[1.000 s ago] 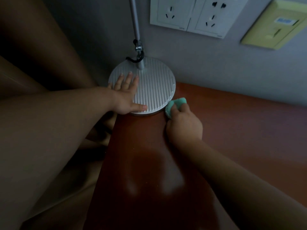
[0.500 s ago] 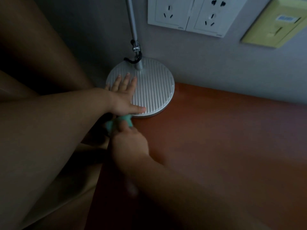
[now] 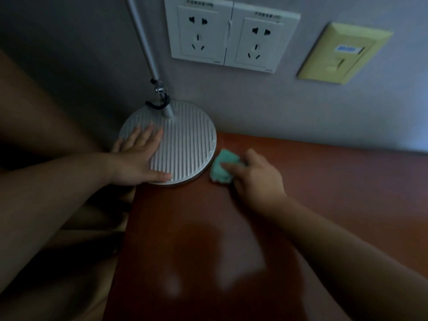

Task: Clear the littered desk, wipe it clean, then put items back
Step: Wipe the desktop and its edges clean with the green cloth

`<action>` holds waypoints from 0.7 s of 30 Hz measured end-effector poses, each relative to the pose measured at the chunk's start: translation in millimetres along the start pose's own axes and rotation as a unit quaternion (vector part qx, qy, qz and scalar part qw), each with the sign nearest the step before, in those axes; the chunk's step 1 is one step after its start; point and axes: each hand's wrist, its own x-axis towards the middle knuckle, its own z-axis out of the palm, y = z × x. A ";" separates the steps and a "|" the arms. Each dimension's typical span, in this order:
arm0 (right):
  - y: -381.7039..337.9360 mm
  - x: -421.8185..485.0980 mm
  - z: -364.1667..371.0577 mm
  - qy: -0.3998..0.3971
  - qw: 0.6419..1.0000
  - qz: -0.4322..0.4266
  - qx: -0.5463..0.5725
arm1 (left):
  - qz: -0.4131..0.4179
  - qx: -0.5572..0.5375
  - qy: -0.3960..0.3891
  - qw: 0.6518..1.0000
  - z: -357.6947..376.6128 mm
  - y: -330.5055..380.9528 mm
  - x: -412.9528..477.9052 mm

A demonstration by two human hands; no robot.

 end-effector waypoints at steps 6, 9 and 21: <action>21.9 74.4 -6.7 -0.057 0.997 0.030 -0.033 | -0.002 0.001 0.009 1.000 2.2 -1.3 0.0; 25.5 85.3 -3.9 -0.037 0.995 0.088 -0.020 | -0.010 -0.003 0.022 1.000 4.0 1.9 -2.1; 27.9 -26.2 8.0 0.154 0.952 0.263 0.008 | -0.061 -0.092 0.068 0.992 50.6 82.0 -31.4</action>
